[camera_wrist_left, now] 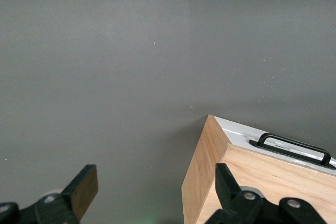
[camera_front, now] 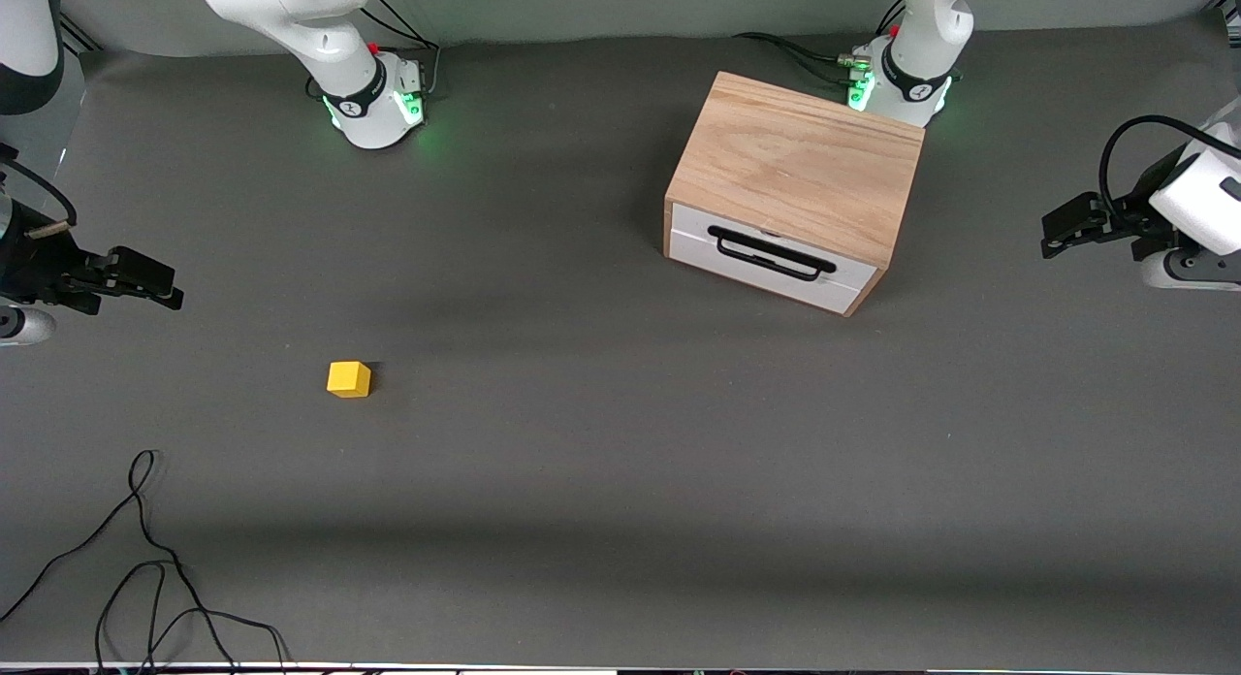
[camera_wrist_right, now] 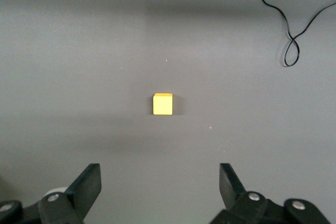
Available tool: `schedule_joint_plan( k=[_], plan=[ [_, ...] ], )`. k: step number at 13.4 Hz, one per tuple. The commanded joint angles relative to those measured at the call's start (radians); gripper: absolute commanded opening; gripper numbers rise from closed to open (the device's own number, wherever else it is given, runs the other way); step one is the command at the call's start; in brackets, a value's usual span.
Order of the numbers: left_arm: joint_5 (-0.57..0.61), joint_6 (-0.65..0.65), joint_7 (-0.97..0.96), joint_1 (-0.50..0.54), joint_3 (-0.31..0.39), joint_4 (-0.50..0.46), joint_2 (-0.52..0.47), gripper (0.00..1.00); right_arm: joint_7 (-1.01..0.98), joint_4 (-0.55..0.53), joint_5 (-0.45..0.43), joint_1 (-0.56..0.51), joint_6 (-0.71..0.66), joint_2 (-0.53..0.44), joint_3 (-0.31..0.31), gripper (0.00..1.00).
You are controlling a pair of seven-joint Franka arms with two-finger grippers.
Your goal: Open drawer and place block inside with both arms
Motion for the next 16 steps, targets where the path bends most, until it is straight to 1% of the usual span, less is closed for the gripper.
schedule_joint_plan(
  k=[1,2,5,7,9,11,12,13,15,16],
  plan=[
    [-0.001,-0.036,-0.083,-0.021,0.0,0.006,-0.008,1.0,0.029,0.011,-0.019,0.007,-0.013,0.001,0.002,1.0],
    [-0.001,-0.037,-0.183,-0.029,-0.017,0.006,-0.008,1.0,0.029,0.008,-0.019,0.006,-0.015,-0.001,0.002,1.0],
    [-0.001,-0.04,-0.435,-0.035,-0.117,0.006,-0.005,1.0,0.029,0.004,-0.019,0.007,-0.038,-0.002,0.0,1.0],
    [-0.002,-0.036,-0.653,-0.037,-0.201,0.006,-0.001,1.0,0.029,-0.011,-0.017,0.007,-0.038,-0.005,0.002,1.0],
    [0.002,-0.031,-0.908,-0.038,-0.308,0.006,0.013,1.0,0.029,-0.031,-0.017,0.009,-0.035,-0.01,0.002,1.0],
    [0.013,-0.023,-1.144,-0.044,-0.411,0.009,0.036,1.0,0.026,-0.084,-0.007,0.006,0.0,-0.019,-0.001,1.0],
    [0.017,-0.023,-1.268,-0.055,-0.46,0.026,0.059,1.0,0.026,-0.121,-0.003,0.007,0.034,-0.028,-0.002,1.0],
    [0.039,-0.023,-1.412,-0.072,-0.489,0.046,0.088,1.0,0.026,-0.167,-0.003,0.007,0.069,-0.038,-0.002,1.0],
    [0.059,-0.026,-1.658,-0.136,-0.499,0.089,0.148,1.0,0.026,-0.274,-0.002,0.03,0.167,-0.042,0.002,1.0],
    [0.071,-0.026,-1.731,-0.164,-0.499,0.095,0.163,1.0,0.026,-0.325,-0.002,0.049,0.221,-0.042,-0.005,1.0]
  ],
)
